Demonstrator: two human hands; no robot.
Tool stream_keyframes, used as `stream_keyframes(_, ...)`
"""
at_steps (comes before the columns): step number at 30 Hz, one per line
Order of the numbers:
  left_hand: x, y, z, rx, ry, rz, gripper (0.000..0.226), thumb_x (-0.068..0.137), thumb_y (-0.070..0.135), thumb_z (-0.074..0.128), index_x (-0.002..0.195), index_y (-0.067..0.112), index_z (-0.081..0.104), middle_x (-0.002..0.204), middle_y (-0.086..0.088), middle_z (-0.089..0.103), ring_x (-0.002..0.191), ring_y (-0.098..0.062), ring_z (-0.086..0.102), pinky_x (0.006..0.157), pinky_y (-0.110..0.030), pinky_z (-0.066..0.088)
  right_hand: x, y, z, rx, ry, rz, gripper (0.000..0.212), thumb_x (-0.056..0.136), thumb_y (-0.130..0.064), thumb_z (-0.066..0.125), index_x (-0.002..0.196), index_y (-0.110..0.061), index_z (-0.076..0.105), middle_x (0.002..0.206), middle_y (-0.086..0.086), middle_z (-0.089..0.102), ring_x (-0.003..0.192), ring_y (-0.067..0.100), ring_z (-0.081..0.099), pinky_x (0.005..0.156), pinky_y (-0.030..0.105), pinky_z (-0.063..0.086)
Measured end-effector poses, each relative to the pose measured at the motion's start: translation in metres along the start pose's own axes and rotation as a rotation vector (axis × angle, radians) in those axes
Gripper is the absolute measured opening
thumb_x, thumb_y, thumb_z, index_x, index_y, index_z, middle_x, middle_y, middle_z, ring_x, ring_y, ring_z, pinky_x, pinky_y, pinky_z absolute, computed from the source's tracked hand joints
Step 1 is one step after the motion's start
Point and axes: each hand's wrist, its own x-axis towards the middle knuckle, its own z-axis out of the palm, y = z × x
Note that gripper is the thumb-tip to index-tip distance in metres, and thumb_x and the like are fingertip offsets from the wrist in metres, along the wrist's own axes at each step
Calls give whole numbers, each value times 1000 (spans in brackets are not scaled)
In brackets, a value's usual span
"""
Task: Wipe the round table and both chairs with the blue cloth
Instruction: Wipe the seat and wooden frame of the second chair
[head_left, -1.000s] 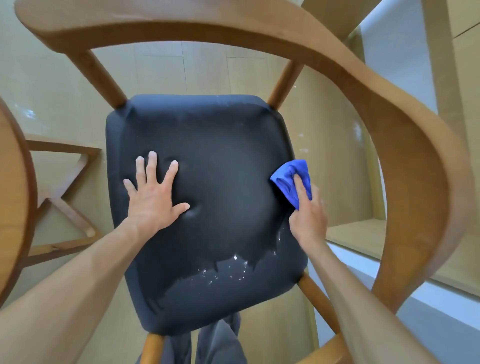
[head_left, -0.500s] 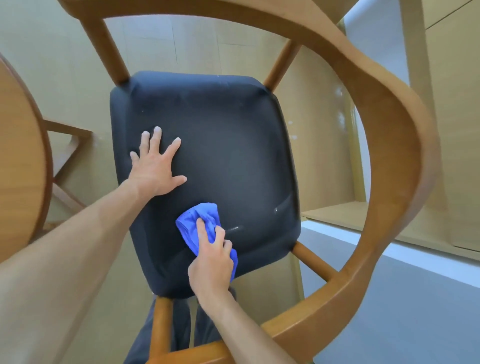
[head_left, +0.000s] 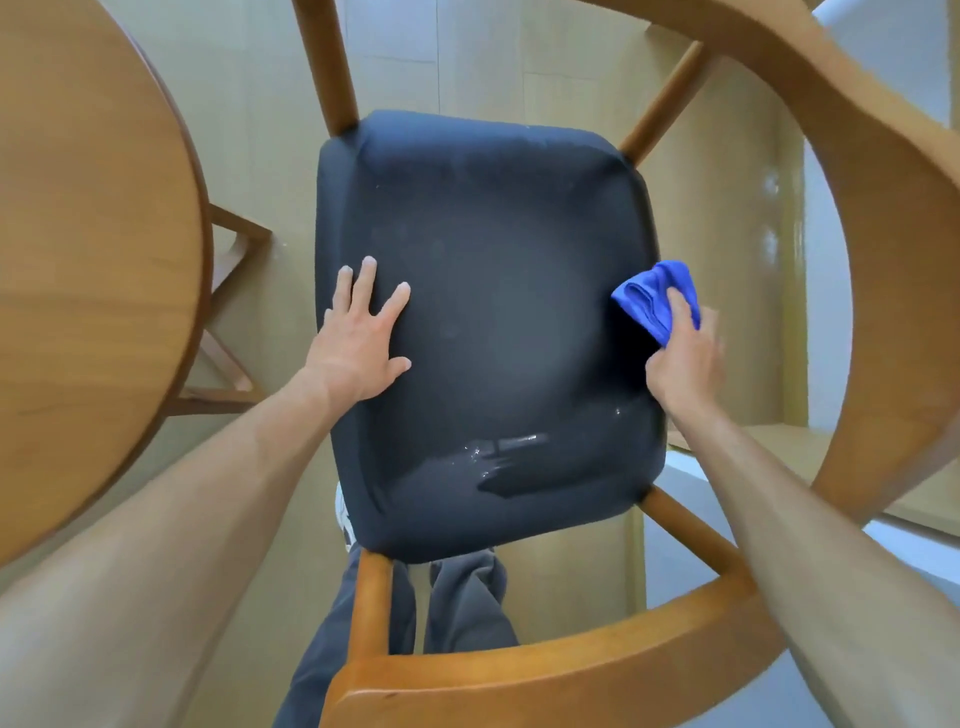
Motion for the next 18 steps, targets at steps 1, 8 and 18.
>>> stream_keyframes(1, 0, 0, 1, -6, 2, -4, 85, 87, 38, 64, 151, 29, 8, 157, -4, -21, 144, -28, -18, 110, -46, 32, -6, 3, 7, 11, 2, 52, 78, 80, 7, 46, 148, -26, 28, 139, 11, 35, 113, 40, 43, 86, 49, 49)
stream_keyframes(8, 2, 1, -1, -50, -21, -25, 85, 86, 35, 67, 150, 31, 12, 157, 0, -21, 144, -25, -19, 110, -49, 32, -99, -38, 54, -117, 22, -2, 71, 79, -2, 55, 144, -20, 35, 125, 13, 44, 96, 36, 47, 66, 36, 34)
stream_keyframes(18, 5, -8, -5, -58, -65, 2, 81, 89, 23, 63, 150, 33, 12, 157, 0, -20, 145, -24, -17, 111, -46, 31, -188, -95, 64, -134, -394, -792, 67, 59, -6, 72, 123, -22, 59, 102, 7, 54, 67, 23, 40, 45, 27, 37)
